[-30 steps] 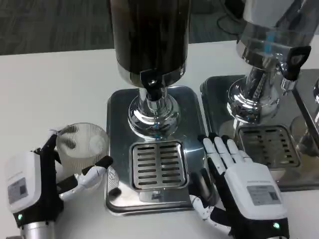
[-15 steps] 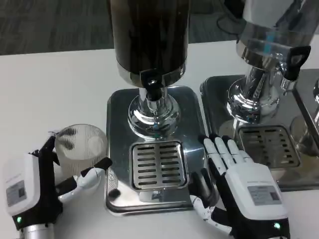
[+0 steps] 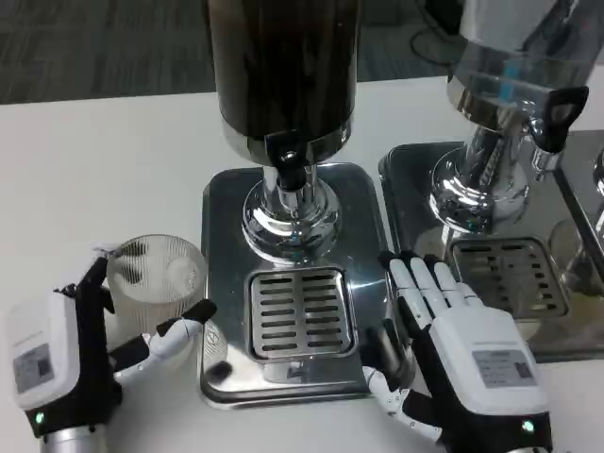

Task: Grasp the cup under the faucet to collect the drink, then remove the cup.

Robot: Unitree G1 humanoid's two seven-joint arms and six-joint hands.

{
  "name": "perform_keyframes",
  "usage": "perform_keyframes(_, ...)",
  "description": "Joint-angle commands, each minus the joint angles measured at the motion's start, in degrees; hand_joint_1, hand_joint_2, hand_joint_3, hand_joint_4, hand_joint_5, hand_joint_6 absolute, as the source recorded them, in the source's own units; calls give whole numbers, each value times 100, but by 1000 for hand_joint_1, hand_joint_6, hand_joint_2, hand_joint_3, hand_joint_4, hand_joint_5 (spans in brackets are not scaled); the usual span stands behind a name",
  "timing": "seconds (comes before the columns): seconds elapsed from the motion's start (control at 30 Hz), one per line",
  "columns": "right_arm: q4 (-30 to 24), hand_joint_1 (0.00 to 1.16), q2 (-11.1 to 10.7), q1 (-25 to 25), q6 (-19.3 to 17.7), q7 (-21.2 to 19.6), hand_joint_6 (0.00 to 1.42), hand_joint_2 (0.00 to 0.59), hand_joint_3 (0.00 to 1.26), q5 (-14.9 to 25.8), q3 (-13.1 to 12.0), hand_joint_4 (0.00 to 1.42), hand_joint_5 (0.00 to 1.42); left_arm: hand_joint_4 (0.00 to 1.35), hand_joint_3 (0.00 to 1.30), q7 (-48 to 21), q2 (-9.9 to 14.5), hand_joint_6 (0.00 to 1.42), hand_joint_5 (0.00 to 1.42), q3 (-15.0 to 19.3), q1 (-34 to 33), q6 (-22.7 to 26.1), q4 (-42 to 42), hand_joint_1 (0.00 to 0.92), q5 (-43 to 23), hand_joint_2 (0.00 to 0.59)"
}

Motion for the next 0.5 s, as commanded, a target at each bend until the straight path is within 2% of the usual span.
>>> perform_keyframes(0.03, -36, 348, 3, -11, -28, 6, 98, 427, 15, 57, -18, 0, 0, 699, 571, 232, 16, 1116, 933, -7, -6, -51, -171, 500, 34, 98)
perform_keyframes(0.13, -45, 318, -10, -11, -40, 7, 98, 420, 15, 86, -37, 0, 0, 699, 571, 321, 67, 1116, 923, -110, -42, -35, -220, 495, 184, 76)
perform_keyframes(0.33, -67, 216, -17, 10, -12, 60, 98, 380, 15, 119, -54, 0, 0, 699, 571, 504, 94, 1116, 922, -237, -10, -26, -418, 493, 424, 70)
perform_keyframes(0.5, -104, 206, 11, 45, 11, -4, 98, 379, 15, 87, -60, 0, 0, 699, 571, 493, 89, 1116, 912, -300, -53, 3, -541, 497, 515, 66)
